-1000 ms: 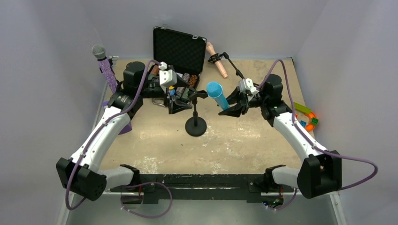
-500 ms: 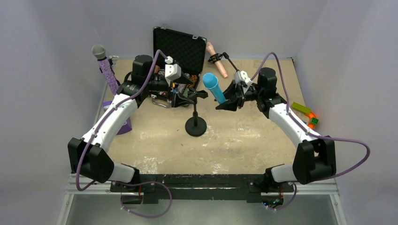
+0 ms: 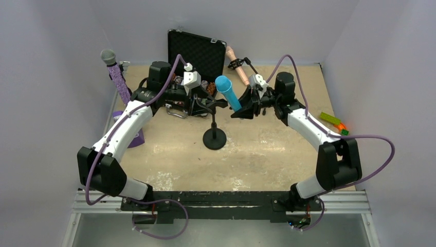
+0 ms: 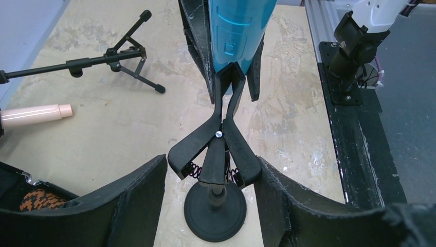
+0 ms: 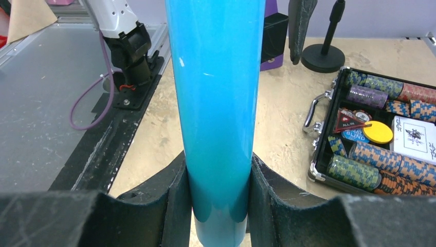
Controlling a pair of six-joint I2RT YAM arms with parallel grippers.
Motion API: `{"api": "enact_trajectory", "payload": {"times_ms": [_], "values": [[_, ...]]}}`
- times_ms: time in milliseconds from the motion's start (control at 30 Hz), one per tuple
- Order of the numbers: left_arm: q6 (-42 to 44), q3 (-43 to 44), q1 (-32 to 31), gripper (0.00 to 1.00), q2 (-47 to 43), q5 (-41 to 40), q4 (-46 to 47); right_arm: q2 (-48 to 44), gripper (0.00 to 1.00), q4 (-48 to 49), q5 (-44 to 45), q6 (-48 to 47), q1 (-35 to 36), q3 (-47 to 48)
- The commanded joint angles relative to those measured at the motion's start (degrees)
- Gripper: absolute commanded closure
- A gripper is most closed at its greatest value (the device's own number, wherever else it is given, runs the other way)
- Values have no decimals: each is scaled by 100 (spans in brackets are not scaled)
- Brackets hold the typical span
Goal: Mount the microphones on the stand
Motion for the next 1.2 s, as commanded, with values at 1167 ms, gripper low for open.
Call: {"api": "enact_trajectory", "payload": {"times_ms": [1167], "values": [[-2201, -1431, -48, 38, -811, -18, 2711, 785, 75, 1569, 600, 1483, 744, 21]]}}
